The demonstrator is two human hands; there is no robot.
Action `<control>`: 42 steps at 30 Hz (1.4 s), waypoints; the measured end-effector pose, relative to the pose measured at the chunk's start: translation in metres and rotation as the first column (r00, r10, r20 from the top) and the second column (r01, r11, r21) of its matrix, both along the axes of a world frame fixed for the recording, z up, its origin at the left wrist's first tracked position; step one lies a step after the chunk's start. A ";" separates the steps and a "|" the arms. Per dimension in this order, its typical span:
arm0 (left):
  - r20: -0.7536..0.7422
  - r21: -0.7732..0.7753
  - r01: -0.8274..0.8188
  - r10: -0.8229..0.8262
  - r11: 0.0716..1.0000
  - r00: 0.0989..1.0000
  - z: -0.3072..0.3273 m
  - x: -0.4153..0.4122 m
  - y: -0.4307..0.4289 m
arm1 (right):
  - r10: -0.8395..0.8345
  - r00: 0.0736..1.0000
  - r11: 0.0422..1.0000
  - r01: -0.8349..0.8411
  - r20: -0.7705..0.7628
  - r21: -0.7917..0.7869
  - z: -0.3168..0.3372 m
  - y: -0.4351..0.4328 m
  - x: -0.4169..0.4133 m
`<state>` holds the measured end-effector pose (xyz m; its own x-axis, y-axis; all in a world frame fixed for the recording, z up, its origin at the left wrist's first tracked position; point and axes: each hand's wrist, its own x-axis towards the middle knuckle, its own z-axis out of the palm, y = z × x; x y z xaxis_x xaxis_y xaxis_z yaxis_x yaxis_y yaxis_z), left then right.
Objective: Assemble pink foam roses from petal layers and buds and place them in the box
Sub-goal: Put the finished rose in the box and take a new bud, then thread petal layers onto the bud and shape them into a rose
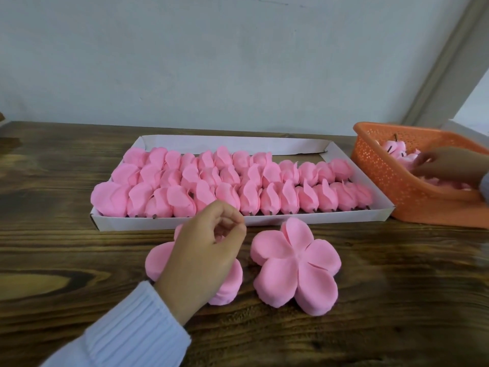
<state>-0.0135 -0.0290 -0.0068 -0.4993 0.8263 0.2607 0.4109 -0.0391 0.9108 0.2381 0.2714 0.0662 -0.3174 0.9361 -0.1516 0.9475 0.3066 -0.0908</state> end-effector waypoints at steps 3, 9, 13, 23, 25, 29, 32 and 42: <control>-0.011 -0.004 -0.002 0.001 1.000 1.000 0.000 0.001 0.000 | -0.156 0.986 0.963 0.163 -0.050 0.214 0.002 0.067 0.028; -0.019 -0.010 0.005 -0.006 1.000 1.000 0.000 0.002 0.000 | -0.144 0.990 0.984 0.144 -0.005 0.103 -0.024 0.093 0.034; -0.021 -0.014 -0.003 0.002 1.000 1.000 -0.001 0.002 0.001 | -0.171 0.985 0.982 0.167 0.033 0.092 -0.020 0.078 0.034; -0.041 -0.017 0.012 -0.013 1.000 0.999 -0.002 0.003 0.000 | -0.102 0.992 0.974 0.114 -0.072 0.197 -0.001 0.089 0.050; -0.049 -0.017 0.013 -0.014 1.000 0.999 -0.002 0.003 0.001 | -0.136 0.990 0.980 0.128 0.045 0.155 -0.005 0.093 0.058; -0.056 -0.023 0.019 -0.020 1.000 0.998 -0.001 0.004 0.001 | -0.156 0.981 0.982 0.167 0.117 -0.092 -0.004 0.079 0.056; -0.075 -0.028 0.025 -0.027 0.999 0.997 -0.002 0.004 0.001 | -0.184 0.964 0.981 0.191 0.193 -0.019 0.003 0.079 0.049; -0.071 -0.037 0.028 -0.030 0.999 0.997 -0.003 0.004 0.001 | -0.158 0.935 0.986 0.131 0.318 0.106 -0.008 0.075 0.061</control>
